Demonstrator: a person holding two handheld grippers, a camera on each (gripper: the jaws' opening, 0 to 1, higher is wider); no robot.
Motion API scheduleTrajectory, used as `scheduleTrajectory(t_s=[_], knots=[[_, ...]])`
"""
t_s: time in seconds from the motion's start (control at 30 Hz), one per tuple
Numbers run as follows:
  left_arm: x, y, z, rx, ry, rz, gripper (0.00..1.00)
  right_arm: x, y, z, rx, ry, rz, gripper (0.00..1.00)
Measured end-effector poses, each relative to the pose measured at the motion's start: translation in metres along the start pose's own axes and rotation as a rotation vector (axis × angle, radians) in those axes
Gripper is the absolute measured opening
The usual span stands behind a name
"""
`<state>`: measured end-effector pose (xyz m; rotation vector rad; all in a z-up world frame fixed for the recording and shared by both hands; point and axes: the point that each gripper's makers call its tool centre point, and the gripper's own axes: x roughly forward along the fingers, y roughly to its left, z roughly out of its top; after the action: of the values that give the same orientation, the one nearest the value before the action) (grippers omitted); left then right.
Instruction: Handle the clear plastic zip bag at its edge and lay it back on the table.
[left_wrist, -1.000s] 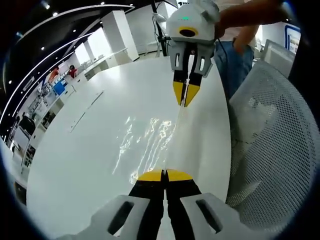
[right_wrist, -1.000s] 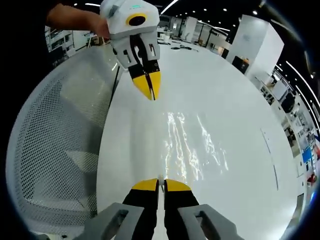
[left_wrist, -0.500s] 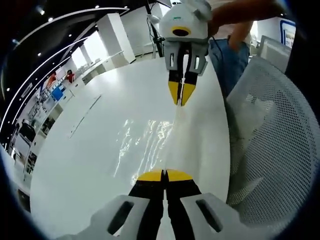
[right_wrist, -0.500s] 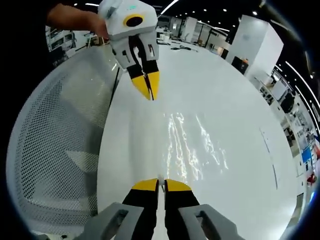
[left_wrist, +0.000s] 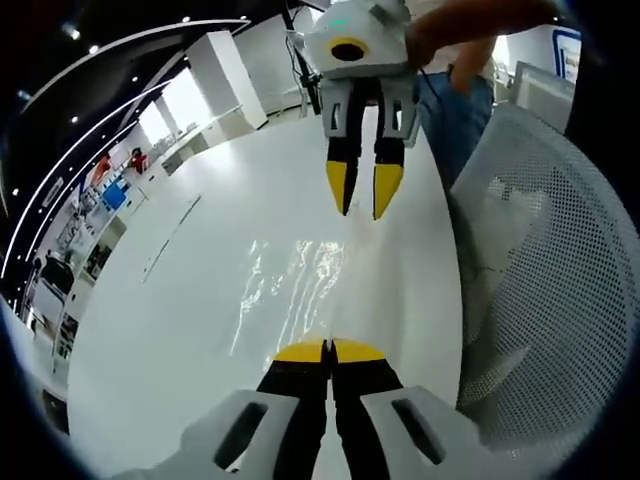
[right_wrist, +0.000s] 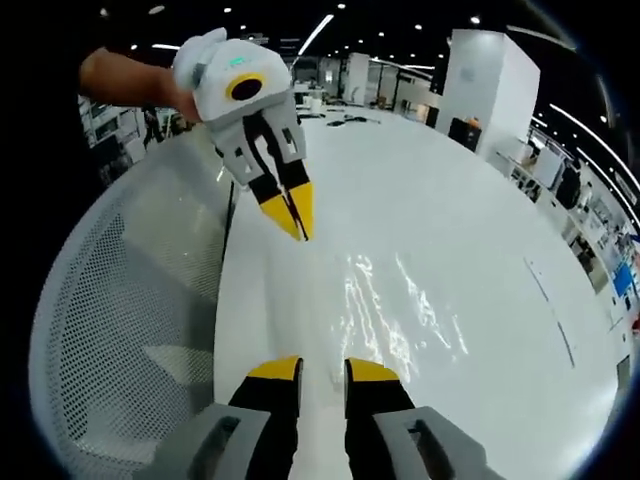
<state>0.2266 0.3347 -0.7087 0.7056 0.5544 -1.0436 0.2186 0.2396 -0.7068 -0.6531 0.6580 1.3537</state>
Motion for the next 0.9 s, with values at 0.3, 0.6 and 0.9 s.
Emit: scheduleTrajectory(t_s=[0.3,0.6,0.9], knots=[[-0.001,0.001,-0.002,0.019,0.008,0.007,0.0,0.001,-0.01,0.01,0.01,-0.022,-0.03,0.13],[0.001,0.004,0.0,0.035,0.01,0.018,0.0,0.005,-0.018,0.013,0.049,-0.015,-0.051,0.12],[0.002,0.004,0.006,0.042,-0.003,0.025,0.0,0.017,-0.018,0.005,0.05,0.023,-0.029,0.1]])
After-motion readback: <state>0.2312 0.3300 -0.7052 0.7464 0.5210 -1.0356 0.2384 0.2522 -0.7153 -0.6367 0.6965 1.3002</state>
